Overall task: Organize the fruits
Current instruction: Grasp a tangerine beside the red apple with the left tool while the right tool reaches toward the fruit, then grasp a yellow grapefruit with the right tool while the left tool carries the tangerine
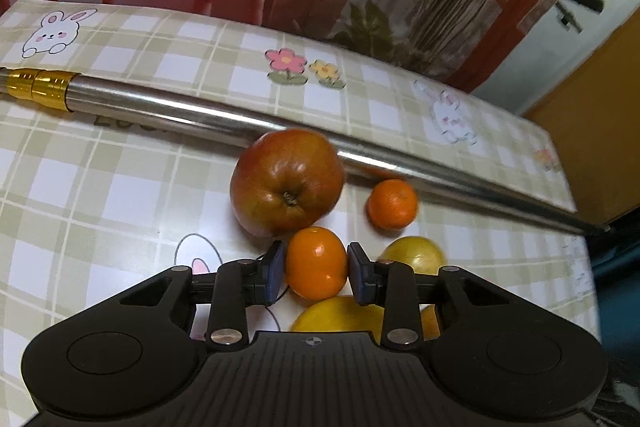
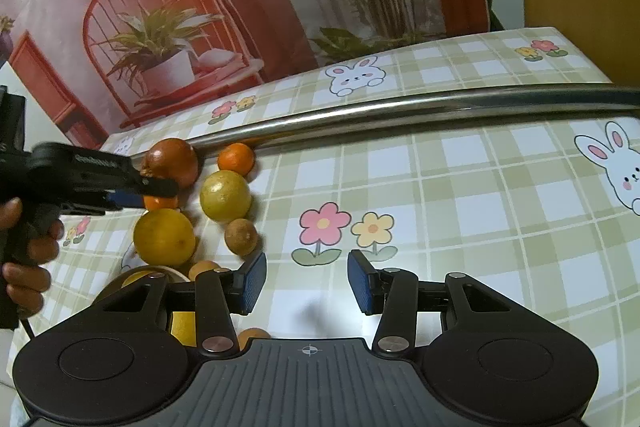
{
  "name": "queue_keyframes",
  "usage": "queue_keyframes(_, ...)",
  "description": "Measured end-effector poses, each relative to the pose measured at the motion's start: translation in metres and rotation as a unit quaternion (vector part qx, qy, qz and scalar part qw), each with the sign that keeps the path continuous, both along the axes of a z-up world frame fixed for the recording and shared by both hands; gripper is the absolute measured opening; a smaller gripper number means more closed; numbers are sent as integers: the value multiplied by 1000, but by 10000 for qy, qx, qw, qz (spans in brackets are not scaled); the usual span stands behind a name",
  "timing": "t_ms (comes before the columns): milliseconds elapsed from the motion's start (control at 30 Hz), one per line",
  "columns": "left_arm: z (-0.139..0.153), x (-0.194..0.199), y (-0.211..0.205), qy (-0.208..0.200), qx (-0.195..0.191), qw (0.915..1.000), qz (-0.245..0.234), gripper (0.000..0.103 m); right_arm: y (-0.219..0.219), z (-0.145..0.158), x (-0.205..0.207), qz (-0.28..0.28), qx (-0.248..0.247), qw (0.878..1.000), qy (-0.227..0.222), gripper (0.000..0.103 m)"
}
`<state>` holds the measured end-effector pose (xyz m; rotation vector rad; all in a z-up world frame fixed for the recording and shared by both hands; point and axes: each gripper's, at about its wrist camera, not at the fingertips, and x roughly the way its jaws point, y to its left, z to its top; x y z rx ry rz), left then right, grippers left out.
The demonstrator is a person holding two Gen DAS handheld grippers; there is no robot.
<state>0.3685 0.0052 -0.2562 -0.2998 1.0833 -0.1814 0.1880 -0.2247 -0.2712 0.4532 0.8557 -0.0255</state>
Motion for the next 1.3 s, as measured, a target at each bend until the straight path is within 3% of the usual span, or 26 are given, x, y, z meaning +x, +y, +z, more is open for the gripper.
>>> queue_keyframes(300,25,-21,7,-275,-296,9991,-82,35,15,10,7,244,-145,9996,-23,43)
queue_keyframes(700,55,-86,63,-784,205,9965,191,35,78,26,57,1389,-478,9891,-87,44)
queue_keyframes(1000,63,-132,96,-1002,227,9938,424,35,126,18,103,1943,-629,9785,302,52)
queue_keyframes(1300,57,-147,99,-1087,15,9932,415,35,146,5,125,2032,-928,9724,676,58)
